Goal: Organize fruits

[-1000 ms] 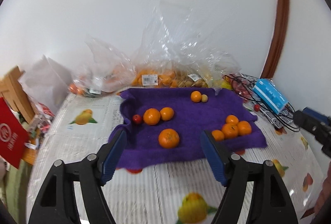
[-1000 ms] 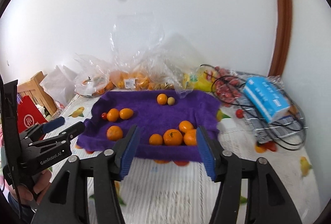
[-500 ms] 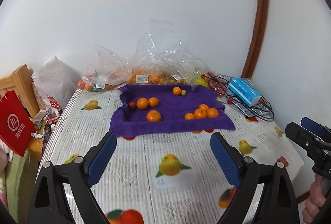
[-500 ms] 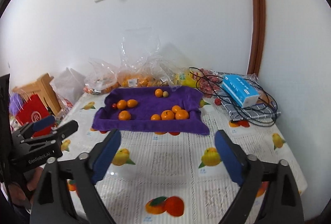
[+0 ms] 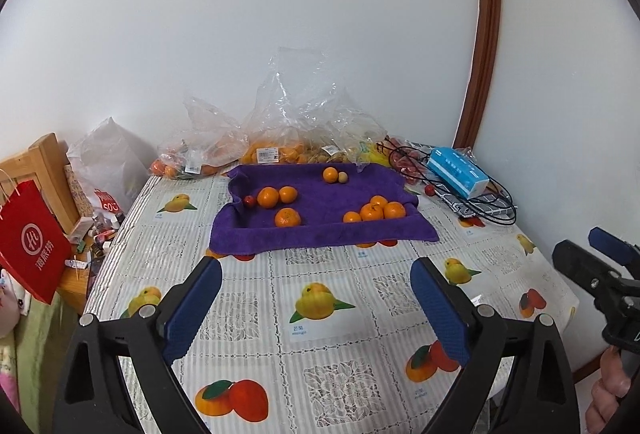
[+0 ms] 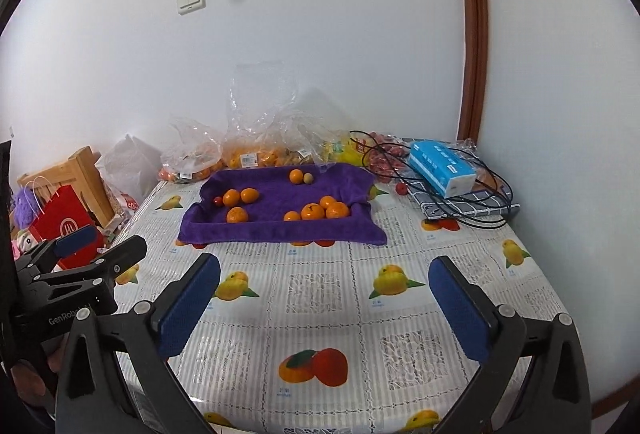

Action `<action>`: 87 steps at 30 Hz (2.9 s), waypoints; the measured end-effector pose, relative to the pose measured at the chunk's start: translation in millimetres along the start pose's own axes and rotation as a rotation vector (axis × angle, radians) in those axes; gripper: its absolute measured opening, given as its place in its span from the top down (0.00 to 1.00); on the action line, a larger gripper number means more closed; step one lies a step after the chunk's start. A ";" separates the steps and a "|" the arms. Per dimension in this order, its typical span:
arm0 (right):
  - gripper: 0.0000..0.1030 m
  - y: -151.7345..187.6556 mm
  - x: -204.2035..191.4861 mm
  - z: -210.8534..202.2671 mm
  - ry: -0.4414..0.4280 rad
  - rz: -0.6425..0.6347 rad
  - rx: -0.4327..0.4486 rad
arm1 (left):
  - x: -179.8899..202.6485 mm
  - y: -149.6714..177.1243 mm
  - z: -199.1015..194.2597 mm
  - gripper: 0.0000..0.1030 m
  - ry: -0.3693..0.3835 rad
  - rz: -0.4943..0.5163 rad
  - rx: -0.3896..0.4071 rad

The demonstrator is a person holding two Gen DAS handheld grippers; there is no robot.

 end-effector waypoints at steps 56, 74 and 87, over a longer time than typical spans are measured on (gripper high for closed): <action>0.01 2.9 7.8 -14.3 0.004 0.016 0.013 | 5.3 -2.9 -10.0 0.06 0.000 -0.002 0.022; 0.01 4.5 6.2 -17.7 0.004 0.016 0.015 | 5.9 -2.7 -11.5 0.05 -0.001 -0.002 0.028; 0.01 4.1 5.3 -20.0 0.003 0.017 0.017 | 6.8 -3.6 -11.7 0.05 -0.004 0.001 0.031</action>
Point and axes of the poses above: each gripper's, at about its wrist camera, not at the fingertips, and z roughly the way its jaws point, x to its right, y to its underside, the point moved 8 cm from there along z, roughly the way its jaws point, and after that the axes turned 15 degrees about y, right-handed, at the moved point
